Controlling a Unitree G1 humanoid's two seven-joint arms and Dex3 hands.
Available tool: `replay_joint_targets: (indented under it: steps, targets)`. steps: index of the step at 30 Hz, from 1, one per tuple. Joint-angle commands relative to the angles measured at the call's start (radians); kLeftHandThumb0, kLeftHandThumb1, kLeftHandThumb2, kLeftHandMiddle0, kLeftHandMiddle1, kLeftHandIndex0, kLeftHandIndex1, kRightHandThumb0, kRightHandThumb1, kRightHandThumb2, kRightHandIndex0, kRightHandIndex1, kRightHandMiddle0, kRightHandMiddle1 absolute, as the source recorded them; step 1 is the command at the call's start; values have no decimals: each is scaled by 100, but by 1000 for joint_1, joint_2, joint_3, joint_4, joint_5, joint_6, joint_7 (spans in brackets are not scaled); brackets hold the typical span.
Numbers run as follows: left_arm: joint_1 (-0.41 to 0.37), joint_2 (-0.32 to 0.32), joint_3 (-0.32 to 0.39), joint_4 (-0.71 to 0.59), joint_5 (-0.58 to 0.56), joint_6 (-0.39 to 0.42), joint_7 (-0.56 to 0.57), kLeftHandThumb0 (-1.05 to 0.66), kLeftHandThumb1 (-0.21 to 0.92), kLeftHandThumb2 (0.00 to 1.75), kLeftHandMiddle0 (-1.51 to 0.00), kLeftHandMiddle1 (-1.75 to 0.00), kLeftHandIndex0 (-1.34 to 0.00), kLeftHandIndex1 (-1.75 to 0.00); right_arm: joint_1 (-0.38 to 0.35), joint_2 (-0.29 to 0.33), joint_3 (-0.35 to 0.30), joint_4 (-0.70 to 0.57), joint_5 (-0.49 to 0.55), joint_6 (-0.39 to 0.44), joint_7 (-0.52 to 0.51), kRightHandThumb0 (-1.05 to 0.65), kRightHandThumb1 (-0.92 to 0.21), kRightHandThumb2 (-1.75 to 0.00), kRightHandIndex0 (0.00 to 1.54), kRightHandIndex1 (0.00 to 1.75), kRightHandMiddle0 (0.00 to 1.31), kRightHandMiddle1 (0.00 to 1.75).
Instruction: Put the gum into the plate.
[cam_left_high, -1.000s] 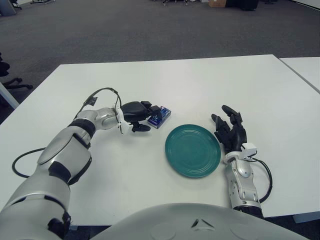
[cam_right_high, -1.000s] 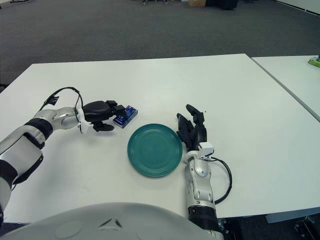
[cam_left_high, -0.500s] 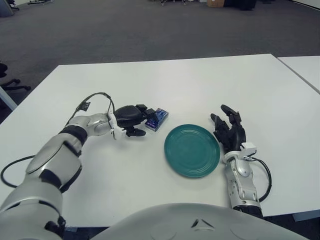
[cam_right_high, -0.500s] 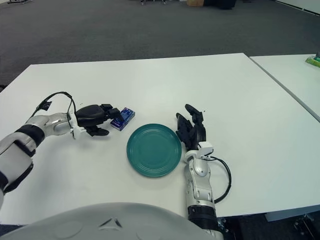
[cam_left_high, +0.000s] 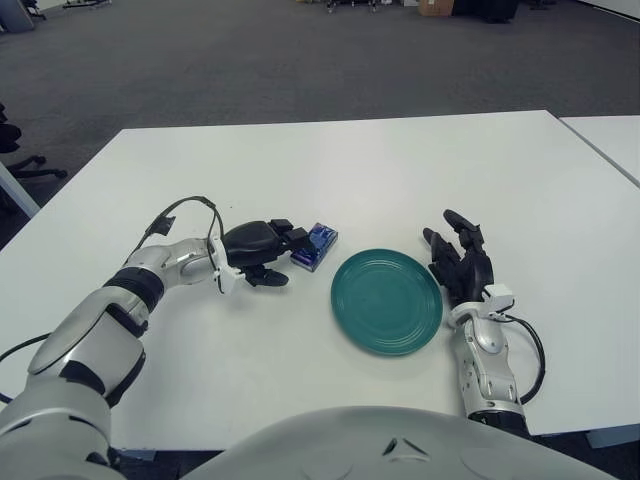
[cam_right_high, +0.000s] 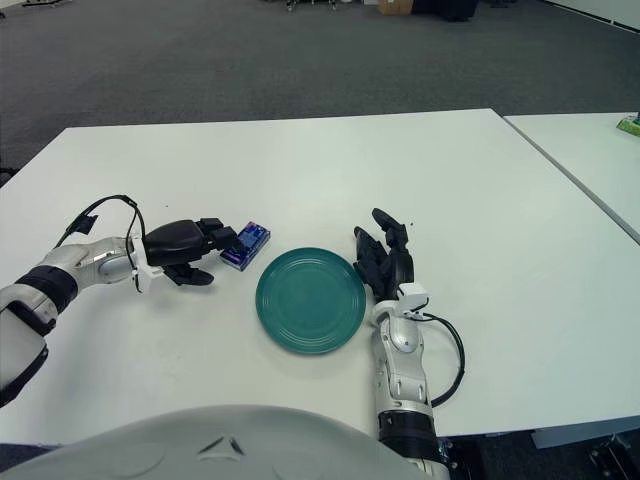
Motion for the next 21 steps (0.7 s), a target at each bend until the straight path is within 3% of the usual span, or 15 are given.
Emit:
replay_joint_targets:
  steps: [1, 10, 21]
  targets:
    - [61, -10, -36, 5, 59, -1, -47, -92, 92, 83, -57, -74, -30, -116, 42, 1, -10, 81, 13, 98, -4, -51, -92, -60, 48, 28, 0, 74]
    - [66, -12, -36, 0, 81, -7, 13, -95, 92, 86, -53, -95, -31, -123, 37, -7, -10, 81, 5, 98, -2, -51, -92, -61, 48, 28, 0, 75]
    - [69, 11, -23, -52, 102, -9, 49, -98, 92, 90, -52, -105, -31, -129, 34, -5, -14, 85, 14, 105, 3, -50, -92, -60, 51, 30, 0, 75]
